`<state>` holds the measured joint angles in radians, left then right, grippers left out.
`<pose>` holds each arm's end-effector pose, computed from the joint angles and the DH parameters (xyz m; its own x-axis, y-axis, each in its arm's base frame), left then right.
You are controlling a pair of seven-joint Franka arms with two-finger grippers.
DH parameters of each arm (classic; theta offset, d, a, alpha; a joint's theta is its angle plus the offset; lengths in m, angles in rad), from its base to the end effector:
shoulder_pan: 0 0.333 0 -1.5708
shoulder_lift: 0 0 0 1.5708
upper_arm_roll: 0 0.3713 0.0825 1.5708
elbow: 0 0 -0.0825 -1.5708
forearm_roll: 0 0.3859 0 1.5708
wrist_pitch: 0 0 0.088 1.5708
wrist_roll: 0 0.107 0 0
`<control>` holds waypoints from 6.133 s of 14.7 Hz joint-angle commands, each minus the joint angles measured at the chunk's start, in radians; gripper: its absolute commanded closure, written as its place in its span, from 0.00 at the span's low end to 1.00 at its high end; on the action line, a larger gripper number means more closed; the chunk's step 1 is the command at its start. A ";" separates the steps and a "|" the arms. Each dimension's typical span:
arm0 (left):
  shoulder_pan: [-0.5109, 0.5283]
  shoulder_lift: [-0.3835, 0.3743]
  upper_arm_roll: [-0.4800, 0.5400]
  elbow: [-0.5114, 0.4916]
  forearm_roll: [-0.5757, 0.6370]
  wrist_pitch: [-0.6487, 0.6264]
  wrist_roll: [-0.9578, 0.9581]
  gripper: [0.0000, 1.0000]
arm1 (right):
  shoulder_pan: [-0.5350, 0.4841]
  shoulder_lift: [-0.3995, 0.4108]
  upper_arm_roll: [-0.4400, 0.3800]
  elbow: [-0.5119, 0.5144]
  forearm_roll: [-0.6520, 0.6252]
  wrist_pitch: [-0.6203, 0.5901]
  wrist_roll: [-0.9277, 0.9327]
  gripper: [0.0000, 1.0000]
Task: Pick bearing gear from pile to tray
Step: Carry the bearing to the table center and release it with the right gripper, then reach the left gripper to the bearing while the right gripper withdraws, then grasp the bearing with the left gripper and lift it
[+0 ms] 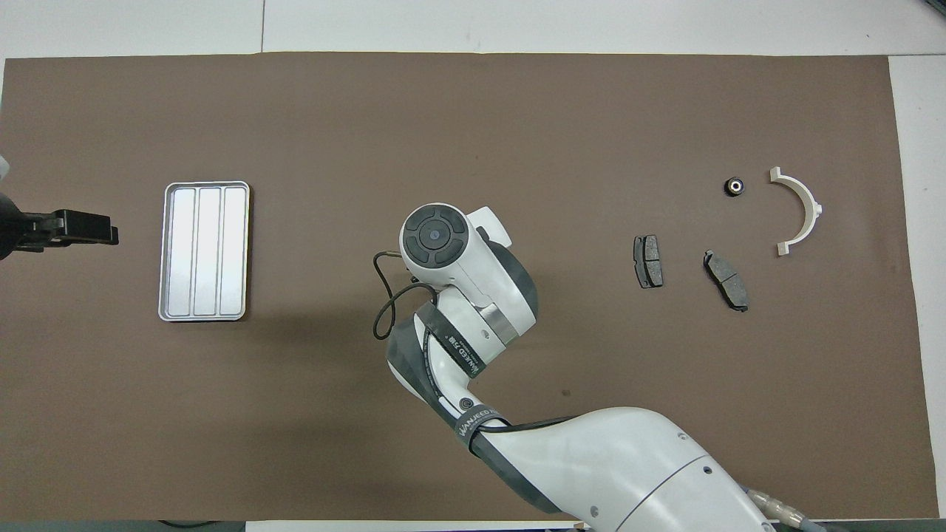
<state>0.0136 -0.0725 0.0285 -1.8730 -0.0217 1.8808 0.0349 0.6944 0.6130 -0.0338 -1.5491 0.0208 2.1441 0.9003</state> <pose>0.5458 0.0219 0.6022 0.9966 0.0138 0.0809 0.0122 -0.9997 0.0204 0.5759 0.4543 0.3342 0.9700 -0.2428 -0.0092 -0.2426 -0.9700 0.0151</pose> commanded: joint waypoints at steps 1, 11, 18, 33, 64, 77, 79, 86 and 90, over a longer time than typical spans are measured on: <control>0.000 -0.038 -0.006 -0.055 -0.003 0.040 0.000 0.00 | -0.001 -0.021 0.000 -0.035 0.002 0.031 -0.014 1.00; -0.007 -0.033 -0.009 -0.055 0.008 0.052 -0.090 0.00 | -0.061 -0.045 -0.015 0.106 -0.001 -0.156 0.017 0.00; -0.072 -0.023 -0.015 -0.075 0.020 0.058 -0.119 0.00 | -0.217 -0.148 -0.014 0.104 -0.007 -0.208 -0.185 0.00; -0.535 0.278 -0.015 0.040 0.039 0.222 -0.656 0.00 | -0.598 -0.228 -0.017 0.069 -0.025 -0.299 -0.753 0.00; -0.741 0.456 -0.021 -0.048 0.025 0.478 -0.854 0.00 | -0.704 -0.001 -0.015 0.003 -0.074 0.053 -0.581 0.01; -0.710 0.461 -0.016 -0.061 0.036 0.532 -0.831 0.19 | -0.716 0.004 -0.014 -0.012 -0.035 0.039 -0.546 0.07; -0.708 0.462 -0.016 -0.061 0.036 0.534 -0.833 0.35 | -0.717 0.002 -0.014 -0.020 -0.035 0.036 -0.546 0.09; -0.707 0.464 -0.013 -0.041 0.031 0.520 -0.837 1.00 | -0.724 -0.004 -0.014 -0.023 -0.035 -0.009 -0.544 0.24; -0.666 0.470 -0.002 0.090 0.039 0.355 -0.829 1.00 | -0.724 -0.006 -0.012 -0.023 -0.035 -0.019 -0.544 0.55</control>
<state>-0.6906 0.4005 0.0260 -1.8611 0.0166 2.3369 -0.8060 -0.0143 0.6097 -0.0538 -1.5626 -0.0204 2.1466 0.3419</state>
